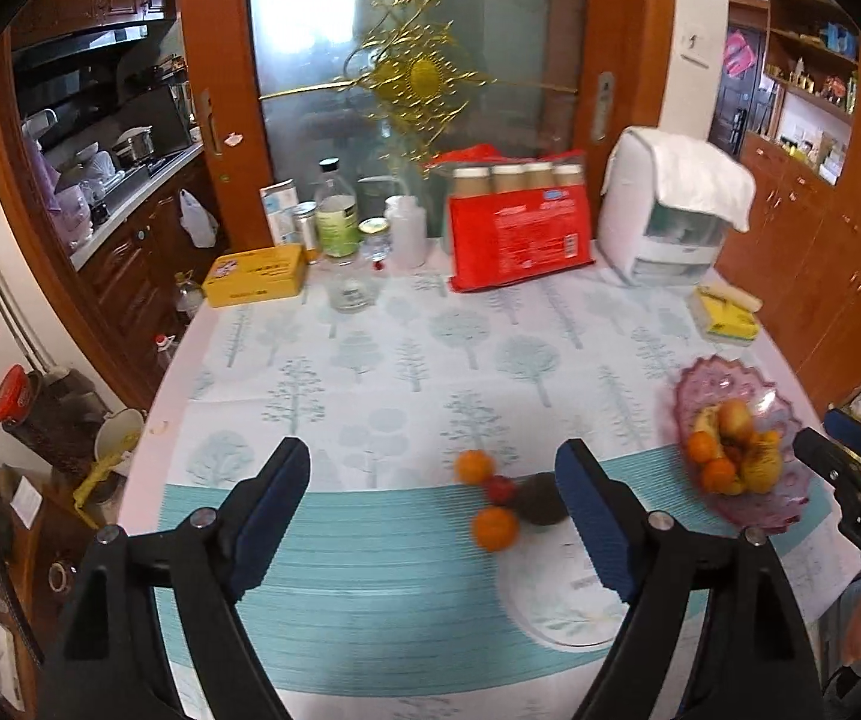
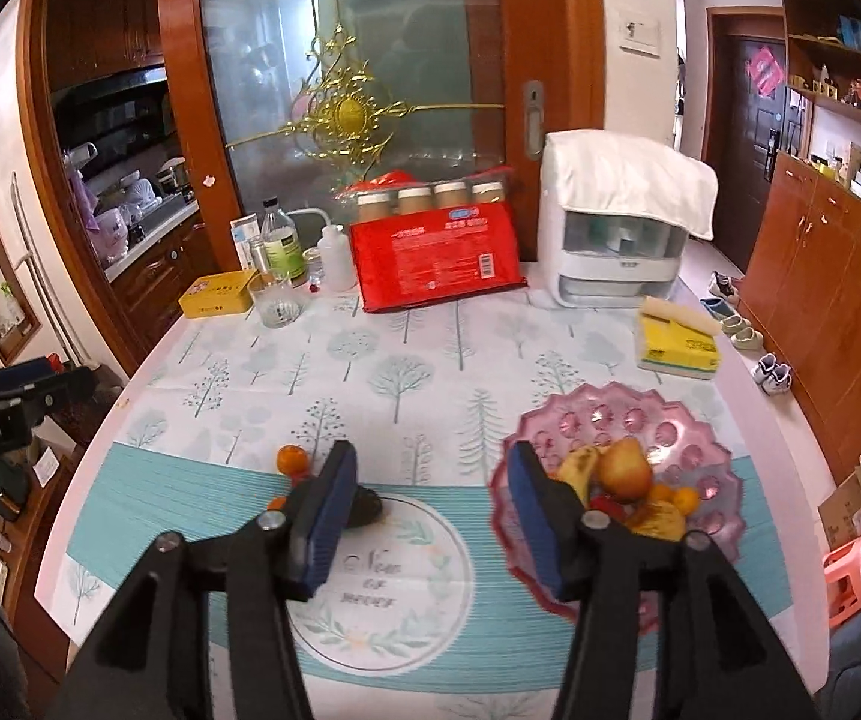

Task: Organize fruits
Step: 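Withdraw both tools from the bowl back to the remaining fruit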

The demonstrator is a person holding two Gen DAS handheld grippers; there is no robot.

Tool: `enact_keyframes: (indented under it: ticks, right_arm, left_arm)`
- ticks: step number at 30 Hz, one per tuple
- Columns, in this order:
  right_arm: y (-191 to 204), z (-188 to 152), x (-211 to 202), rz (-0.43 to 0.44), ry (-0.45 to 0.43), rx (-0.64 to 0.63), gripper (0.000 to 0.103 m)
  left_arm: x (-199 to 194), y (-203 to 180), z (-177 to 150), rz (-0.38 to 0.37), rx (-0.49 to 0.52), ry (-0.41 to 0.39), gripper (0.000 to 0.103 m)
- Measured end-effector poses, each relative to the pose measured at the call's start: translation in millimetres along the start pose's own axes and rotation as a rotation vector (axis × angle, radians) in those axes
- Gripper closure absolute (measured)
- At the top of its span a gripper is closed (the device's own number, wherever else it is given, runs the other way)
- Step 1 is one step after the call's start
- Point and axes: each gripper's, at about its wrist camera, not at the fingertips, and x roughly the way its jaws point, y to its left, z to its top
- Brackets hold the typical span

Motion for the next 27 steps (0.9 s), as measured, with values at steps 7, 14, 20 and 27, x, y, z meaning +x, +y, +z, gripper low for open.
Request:
enact_keyframes:
  ticks: [7, 14, 20, 27]
  right_arm:
    - [32, -16, 48, -0.018, 0.101, 0.068, 0.045]
    - [49, -37, 93, -0.040, 0.214, 0.128, 0.045]
    - [61, -58, 125, -0.019, 0.273, 0.150, 0.045]
    - [98, -87, 161, 0.050, 0.307, 0.085, 0.045]
  left_arm:
    - [48, 21, 1, -0.015, 0.117, 0.040, 0.020]
    - [120, 4, -5, -0.090, 0.268, 0.124, 0.020]
    - [180, -9, -15, -0.134, 0.346, 0.206, 0.020]
    - [232, -12, -38, -0.200, 0.495, 0.366, 0.020]
